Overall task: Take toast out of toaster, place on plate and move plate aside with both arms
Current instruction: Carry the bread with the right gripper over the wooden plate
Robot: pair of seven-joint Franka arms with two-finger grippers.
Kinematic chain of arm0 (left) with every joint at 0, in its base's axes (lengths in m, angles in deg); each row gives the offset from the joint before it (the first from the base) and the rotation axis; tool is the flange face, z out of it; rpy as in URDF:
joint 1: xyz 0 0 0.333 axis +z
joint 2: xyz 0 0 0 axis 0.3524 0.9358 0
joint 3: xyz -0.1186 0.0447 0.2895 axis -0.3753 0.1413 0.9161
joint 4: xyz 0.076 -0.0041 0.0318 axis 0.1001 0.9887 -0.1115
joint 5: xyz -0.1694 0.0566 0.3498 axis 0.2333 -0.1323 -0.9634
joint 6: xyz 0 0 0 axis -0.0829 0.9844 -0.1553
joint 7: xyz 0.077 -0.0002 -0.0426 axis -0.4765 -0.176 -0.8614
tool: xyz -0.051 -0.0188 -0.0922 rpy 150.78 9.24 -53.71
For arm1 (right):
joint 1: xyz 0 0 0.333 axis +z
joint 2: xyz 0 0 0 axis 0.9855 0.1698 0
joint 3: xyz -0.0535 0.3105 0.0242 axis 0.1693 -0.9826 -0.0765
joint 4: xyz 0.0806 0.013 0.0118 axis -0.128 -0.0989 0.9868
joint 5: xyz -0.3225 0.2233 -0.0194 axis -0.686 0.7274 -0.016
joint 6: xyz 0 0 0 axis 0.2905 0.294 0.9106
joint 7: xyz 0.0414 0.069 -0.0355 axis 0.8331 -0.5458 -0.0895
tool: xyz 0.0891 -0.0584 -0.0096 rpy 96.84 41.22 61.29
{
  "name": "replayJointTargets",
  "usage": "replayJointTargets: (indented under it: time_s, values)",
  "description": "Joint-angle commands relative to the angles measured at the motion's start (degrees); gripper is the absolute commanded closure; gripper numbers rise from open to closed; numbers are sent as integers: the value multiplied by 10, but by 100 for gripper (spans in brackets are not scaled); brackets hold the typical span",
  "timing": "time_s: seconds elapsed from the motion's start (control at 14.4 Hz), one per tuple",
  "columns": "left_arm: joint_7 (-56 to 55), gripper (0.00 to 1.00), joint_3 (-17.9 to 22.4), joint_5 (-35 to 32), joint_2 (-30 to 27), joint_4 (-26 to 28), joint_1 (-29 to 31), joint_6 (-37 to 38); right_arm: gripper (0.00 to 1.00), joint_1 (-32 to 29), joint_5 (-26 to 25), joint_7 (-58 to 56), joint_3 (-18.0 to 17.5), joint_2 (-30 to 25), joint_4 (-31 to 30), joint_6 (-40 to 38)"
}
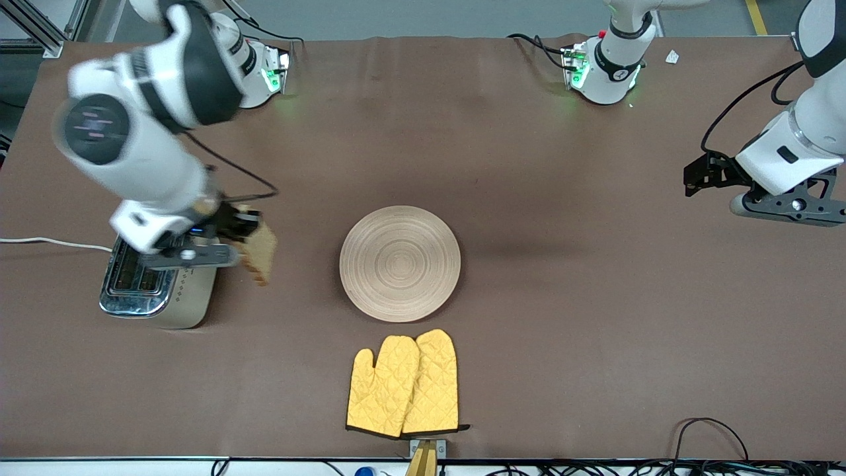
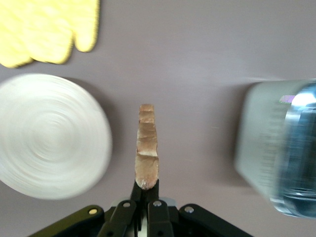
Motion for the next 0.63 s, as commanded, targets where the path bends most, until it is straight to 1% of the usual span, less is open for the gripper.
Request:
replayJointTargets:
  time_s: [0.0,0.07,0.28,0.35,0.42,0.49,0.56]
  values:
    - [6,1,-2,1,14,-9,-2,-10,95,43,45,77,7,57,4,58]
    - [6,1,-2,2,20,-8,-3,-23,94,57,56,93,7,70,3,74]
    - [7,1,-3,4,31,-9,-5,-26,93,94,79,136,6,110,3,125]
    - [12,1,-3,13,37,-8,-5,-32,89,102,85,153,6,120,3,140]
    - [15,1,-3,37,44,-8,-3,-37,83,107,93,170,7,127,3,151]
    - [16,0,-3,66,56,-8,2,-39,60,112,102,184,7,133,3,161]
    - [22,0,-3,99,70,-8,7,-47,32,112,102,188,7,134,3,166]
